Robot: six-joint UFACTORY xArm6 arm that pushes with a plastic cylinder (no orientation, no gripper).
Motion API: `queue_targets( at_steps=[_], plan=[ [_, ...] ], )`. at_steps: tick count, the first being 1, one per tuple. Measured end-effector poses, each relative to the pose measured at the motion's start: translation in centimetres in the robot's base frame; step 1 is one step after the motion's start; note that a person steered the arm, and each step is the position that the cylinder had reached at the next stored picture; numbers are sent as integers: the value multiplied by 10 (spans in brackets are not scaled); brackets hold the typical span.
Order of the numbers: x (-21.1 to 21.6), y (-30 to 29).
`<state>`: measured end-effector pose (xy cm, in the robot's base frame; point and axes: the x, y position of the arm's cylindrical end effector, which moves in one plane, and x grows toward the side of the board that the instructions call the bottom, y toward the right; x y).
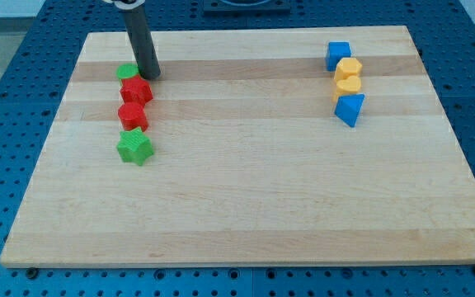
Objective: Move the red star down
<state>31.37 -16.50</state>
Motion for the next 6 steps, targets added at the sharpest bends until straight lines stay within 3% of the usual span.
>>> queue_targets(
  at_steps=[4,6],
  plan=[
    [83,1],
    [117,30]
  ],
)
